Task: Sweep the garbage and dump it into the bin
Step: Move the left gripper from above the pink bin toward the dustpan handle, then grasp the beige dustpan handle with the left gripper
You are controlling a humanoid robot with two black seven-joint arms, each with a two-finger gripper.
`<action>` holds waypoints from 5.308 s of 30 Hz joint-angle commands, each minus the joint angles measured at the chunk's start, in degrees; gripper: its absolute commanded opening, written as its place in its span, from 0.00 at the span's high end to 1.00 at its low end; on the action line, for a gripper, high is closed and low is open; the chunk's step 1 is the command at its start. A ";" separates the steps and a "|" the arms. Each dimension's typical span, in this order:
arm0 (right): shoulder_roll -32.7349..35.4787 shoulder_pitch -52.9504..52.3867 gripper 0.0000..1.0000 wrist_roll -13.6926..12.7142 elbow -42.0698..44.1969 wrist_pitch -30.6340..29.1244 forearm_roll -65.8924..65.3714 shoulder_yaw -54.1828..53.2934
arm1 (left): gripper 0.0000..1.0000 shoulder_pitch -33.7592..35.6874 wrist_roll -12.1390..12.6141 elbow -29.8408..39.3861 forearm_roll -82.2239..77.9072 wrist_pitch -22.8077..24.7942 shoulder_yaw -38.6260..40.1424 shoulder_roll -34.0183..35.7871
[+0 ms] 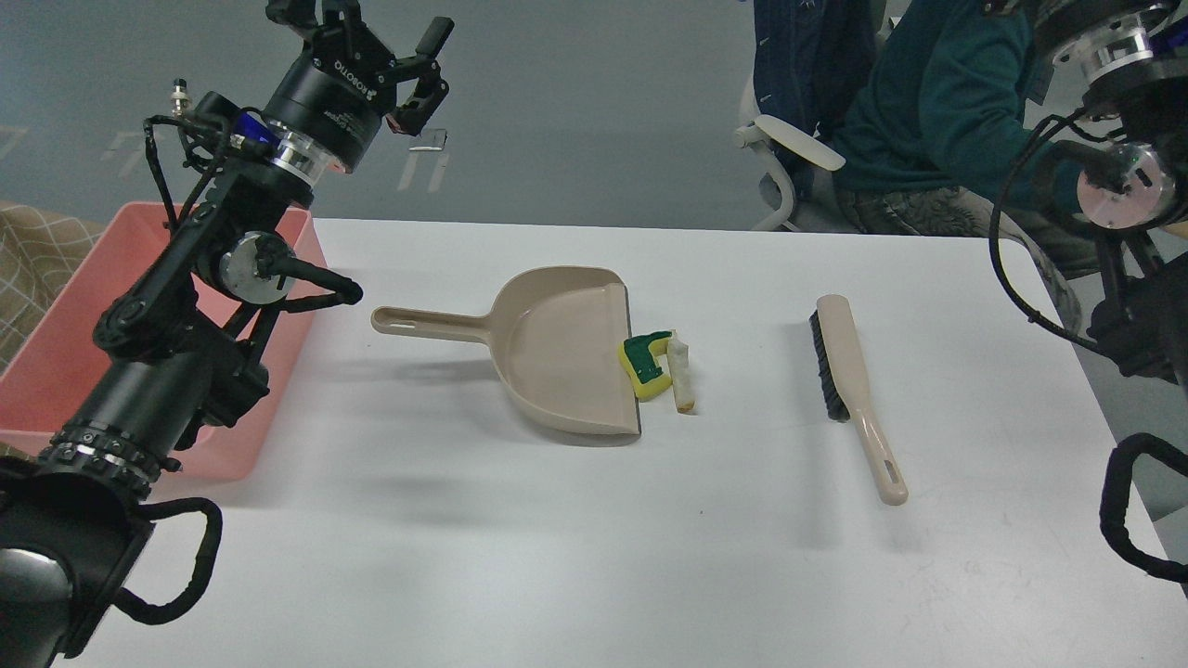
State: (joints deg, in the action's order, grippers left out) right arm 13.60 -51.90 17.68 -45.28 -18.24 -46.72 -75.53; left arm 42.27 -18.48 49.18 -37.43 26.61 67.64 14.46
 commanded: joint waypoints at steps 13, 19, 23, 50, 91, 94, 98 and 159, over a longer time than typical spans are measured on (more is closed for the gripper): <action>1.60 5.50 0.00 -0.11 -0.51 -0.12 0.14 0.03 | 0.02 0.35 -0.33 -1.28 0.25 -3.32 -5.85 -0.58; 2.39 5.67 0.00 -0.46 -0.60 -0.21 0.14 0.29 | 0.02 0.71 0.11 -1.80 0.34 -2.88 -7.88 0.21; 2.57 5.58 0.00 -0.55 -0.24 -0.13 0.23 0.21 | 0.02 0.79 0.20 -1.80 0.34 -3.59 -7.52 0.56; 2.21 6.37 0.00 -0.11 -1.91 -0.13 0.14 0.47 | 0.02 0.88 -3.84 -3.12 1.05 -5.34 -7.79 -0.14; 3.01 8.66 0.00 -0.28 -4.02 0.05 0.05 0.91 | 0.02 -23.18 0.03 47.66 -8.35 -27.49 -18.42 36.41; 3.01 8.66 0.00 -0.37 -4.02 0.05 0.05 0.91 | 0.02 -27.92 -0.06 51.09 -9.06 -27.93 -18.42 37.65; 2.92 9.27 0.00 -0.37 -4.29 0.22 0.05 0.91 | 0.02 -34.97 0.11 51.90 -15.46 -31.61 -18.51 34.85; 3.09 11.21 0.00 -0.37 -4.81 0.31 0.05 0.82 | 0.15 -27.33 2.84 8.57 -32.44 -51.40 -21.32 -2.25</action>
State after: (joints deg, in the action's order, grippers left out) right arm 16.65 -40.78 17.31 -50.01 -17.95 -46.67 -74.71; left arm 14.74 -15.72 58.14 -69.90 -24.79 46.32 12.60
